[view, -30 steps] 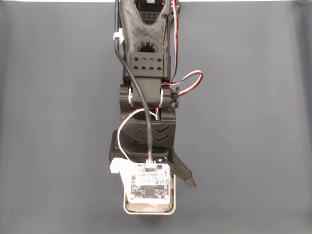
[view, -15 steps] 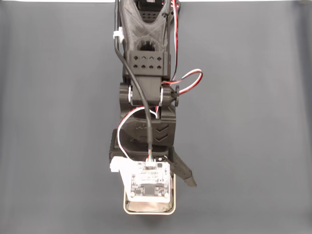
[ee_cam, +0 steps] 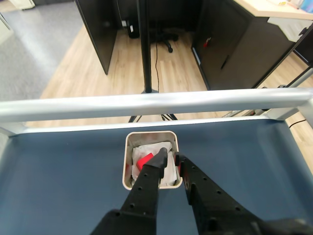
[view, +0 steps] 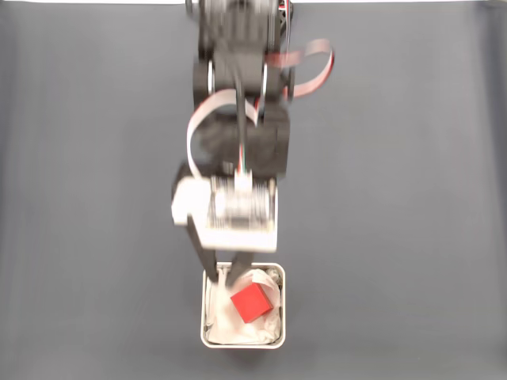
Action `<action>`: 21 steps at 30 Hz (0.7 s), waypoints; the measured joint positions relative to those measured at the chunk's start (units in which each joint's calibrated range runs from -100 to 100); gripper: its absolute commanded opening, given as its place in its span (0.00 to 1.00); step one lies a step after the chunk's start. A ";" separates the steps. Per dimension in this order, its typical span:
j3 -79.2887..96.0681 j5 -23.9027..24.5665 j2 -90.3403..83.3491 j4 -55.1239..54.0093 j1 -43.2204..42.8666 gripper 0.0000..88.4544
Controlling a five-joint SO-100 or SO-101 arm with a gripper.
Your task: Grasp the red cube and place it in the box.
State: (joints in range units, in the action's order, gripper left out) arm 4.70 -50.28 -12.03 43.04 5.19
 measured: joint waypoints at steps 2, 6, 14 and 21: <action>5.06 0.49 -6.77 -0.40 -0.59 0.00; 17.72 0.68 -20.23 -1.83 -2.45 0.00; 54.25 0.20 -48.20 -4.38 -2.52 0.00; 85.17 -0.93 -72.17 -1.35 -2.89 0.00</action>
State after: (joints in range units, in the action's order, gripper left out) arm 89.87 -51.21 -84.19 41.69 2.30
